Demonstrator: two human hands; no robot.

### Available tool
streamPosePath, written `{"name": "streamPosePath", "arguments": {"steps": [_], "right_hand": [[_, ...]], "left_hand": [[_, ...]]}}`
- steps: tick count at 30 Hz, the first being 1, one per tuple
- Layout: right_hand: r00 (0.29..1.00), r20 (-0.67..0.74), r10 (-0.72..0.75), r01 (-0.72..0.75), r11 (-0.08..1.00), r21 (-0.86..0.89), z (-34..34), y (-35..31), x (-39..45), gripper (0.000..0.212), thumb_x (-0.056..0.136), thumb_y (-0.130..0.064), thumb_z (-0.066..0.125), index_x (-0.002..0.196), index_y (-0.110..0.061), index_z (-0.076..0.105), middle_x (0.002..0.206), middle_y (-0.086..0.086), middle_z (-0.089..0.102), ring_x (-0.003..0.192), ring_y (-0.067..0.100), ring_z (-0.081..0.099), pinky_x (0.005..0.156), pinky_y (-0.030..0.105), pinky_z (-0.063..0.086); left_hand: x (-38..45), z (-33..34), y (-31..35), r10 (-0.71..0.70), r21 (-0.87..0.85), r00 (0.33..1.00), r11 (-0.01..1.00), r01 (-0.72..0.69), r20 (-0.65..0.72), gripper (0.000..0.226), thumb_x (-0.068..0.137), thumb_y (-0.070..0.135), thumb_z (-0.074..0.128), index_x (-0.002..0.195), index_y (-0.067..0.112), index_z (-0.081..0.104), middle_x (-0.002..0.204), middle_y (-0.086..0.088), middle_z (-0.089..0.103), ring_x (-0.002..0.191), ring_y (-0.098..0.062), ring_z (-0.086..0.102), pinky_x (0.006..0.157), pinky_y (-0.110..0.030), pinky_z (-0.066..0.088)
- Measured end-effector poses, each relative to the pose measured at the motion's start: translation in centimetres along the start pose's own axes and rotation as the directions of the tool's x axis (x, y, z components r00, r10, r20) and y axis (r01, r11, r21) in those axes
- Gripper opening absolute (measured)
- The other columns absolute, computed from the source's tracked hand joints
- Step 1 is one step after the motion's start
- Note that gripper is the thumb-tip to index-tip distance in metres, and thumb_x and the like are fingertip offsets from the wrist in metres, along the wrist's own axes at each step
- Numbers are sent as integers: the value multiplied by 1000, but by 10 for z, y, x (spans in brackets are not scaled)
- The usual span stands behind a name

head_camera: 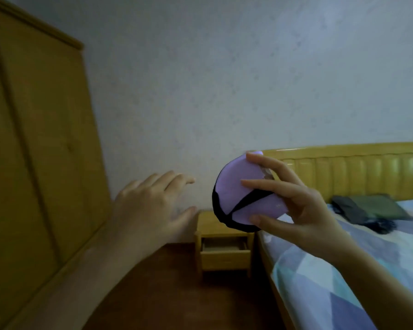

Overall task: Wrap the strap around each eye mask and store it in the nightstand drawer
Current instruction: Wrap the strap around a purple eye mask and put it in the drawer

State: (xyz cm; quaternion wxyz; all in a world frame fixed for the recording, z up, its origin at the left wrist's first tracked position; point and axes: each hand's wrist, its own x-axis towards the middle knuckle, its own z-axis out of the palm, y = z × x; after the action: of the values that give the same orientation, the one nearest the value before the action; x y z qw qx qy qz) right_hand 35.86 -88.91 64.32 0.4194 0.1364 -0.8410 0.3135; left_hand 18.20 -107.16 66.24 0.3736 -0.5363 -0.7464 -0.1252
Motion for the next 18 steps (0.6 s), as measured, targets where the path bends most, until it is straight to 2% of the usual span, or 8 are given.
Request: {"name": "streamPosePath", "arguments": {"steps": [3, 7, 12, 15, 18], "right_hand": [[998, -20, 54, -55, 997, -60, -29, 69, 10, 45, 75, -2, 73, 118, 0, 61, 148, 13, 36, 141, 22, 32, 112, 38, 34], [996, -14, 94, -94, 994, -59, -59, 170, 32, 47, 74, 1, 72, 119, 0, 59, 147, 15, 36, 141, 22, 32, 108, 24, 33], [985, 34, 172, -171, 985, -21, -77, 291, 69, 50, 77, -7, 73, 123, -2, 55, 148, 14, 35, 142, 21, 31, 110, 30, 33], [973, 87, 214, -214, 977, -12, -76, 360, 86, 49, 77, -3, 74, 123, -1, 56, 147, 14, 36, 141, 18, 32, 109, 27, 34], [962, 134, 237, -240, 971, 0, -68, 431, 102, 51, 76, -6, 74, 123, -3, 56, 147, 12, 37, 141, 17, 32, 111, 34, 34]], "left_hand": [[57, 74, 5, 51, -66, 999, 997, -51, -1, 49, 80, 55, 43, 116, 27, 60, 104, 10, 67, 90, -15, 66, 63, -29, 47], [125, 165, 6, 70, -100, 998, 993, -69, -3, 49, 79, 54, 42, 115, 26, 61, 103, 9, 67, 85, -15, 66, 61, -28, 47], [191, 265, -10, 31, -120, 997, 993, -23, 67, 49, 80, 53, 41, 114, 25, 62, 100, 8, 68, 84, -17, 67, 63, -30, 48], [220, 321, -26, -7, -101, 993, 995, 19, 121, 43, 79, 51, 51, 112, 26, 62, 99, 9, 69, 82, -16, 67, 63, -28, 46], [245, 383, -44, -34, -88, 990, 995, 46, 136, 40, 77, 49, 62, 109, 25, 64, 93, 9, 70, 77, -16, 67, 60, -26, 43]]}}
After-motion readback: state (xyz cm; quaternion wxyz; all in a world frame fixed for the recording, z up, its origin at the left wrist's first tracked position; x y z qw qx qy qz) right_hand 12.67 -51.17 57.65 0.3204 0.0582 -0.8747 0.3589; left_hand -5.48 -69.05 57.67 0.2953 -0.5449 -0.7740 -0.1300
